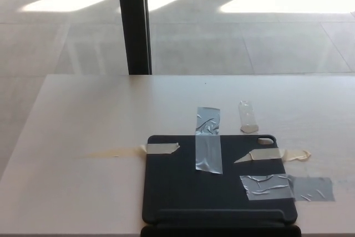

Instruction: The robot uses its right hand to open a folded tablet cover kept in the middle of the desk

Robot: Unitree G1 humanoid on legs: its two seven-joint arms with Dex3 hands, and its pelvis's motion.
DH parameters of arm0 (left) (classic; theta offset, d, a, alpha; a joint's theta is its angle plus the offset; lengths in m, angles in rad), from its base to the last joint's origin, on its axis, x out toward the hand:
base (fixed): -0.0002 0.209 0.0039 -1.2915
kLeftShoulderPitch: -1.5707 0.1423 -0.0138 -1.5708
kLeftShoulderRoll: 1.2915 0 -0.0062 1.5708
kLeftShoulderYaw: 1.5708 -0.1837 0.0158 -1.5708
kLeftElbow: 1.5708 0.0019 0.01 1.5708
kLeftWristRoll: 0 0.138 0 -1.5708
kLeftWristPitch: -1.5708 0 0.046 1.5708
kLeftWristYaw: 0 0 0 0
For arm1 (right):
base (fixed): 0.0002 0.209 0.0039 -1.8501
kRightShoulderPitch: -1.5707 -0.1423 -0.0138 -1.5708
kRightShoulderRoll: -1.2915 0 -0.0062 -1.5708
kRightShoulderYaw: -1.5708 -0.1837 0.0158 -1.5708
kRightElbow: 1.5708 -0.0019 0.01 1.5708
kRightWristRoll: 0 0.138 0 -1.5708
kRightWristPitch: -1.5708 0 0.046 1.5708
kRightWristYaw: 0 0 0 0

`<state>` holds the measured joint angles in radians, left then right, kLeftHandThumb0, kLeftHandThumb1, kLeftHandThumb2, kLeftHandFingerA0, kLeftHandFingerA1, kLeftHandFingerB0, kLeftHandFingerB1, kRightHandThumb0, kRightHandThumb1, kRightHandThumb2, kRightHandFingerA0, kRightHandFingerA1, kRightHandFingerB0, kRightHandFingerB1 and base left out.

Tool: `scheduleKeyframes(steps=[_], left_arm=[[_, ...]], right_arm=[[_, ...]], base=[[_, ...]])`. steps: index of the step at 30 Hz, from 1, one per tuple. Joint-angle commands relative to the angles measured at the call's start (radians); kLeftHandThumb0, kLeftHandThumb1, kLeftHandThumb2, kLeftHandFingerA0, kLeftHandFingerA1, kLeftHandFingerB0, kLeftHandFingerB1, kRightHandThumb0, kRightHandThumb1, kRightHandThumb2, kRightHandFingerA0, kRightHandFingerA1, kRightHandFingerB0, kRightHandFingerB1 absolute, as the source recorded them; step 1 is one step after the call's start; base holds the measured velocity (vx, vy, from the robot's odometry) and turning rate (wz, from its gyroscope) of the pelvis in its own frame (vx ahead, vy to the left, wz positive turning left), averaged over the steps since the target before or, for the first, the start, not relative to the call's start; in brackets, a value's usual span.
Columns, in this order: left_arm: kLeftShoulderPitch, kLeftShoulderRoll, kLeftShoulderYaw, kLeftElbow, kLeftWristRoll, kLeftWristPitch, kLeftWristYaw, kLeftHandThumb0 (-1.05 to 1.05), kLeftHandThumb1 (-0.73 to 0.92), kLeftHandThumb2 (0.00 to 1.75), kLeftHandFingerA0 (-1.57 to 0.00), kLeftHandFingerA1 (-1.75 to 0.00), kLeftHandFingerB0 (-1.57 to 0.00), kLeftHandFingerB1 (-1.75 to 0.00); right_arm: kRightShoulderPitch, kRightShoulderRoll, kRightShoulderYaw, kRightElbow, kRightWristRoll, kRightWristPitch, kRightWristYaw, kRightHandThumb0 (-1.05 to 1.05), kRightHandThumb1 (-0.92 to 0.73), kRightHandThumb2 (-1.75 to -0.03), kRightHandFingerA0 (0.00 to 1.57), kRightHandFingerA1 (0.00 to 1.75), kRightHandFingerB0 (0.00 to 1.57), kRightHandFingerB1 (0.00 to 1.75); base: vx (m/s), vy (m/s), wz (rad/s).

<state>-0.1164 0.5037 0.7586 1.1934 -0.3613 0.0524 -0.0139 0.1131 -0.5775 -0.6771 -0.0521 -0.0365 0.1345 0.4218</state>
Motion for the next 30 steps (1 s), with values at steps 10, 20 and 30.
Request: scheduleKeyframes(steps=[10,20,30], left_arm=[[0.052,0.022,0.01,0.016,-0.032,-0.019,-0.019,-0.55,0.31,0.81,-0.83,-0.85,-0.58,-0.72],[0.034,0.024,0.055,0.029,-0.076,-0.002,-0.008,-0.53,0.32,0.83,-0.86,-0.88,-0.66,-0.77],[0.028,0.019,0.079,0.037,-0.091,0.001,-0.001,-0.5,0.47,0.6,-0.78,-0.87,-0.7,-0.77]], right_arm=[[-0.094,0.158,-0.748,0.831,0.587,0.014,-0.412,-1.0,-0.67,-0.89,0.44,0.8,0.23,0.63],[-0.107,0.168,-0.72,0.943,0.516,0.019,-0.362,-0.99,-0.85,-0.66,0.52,0.89,0.23,0.69],[-0.113,0.219,-0.583,1.008,0.454,-0.023,-0.34,-0.95,-0.83,-0.66,0.58,0.83,0.36,0.63]], base=[[0.0,0.0,0.0],[0.0,0.0,0.0],[0.0,0.0,0.0]])
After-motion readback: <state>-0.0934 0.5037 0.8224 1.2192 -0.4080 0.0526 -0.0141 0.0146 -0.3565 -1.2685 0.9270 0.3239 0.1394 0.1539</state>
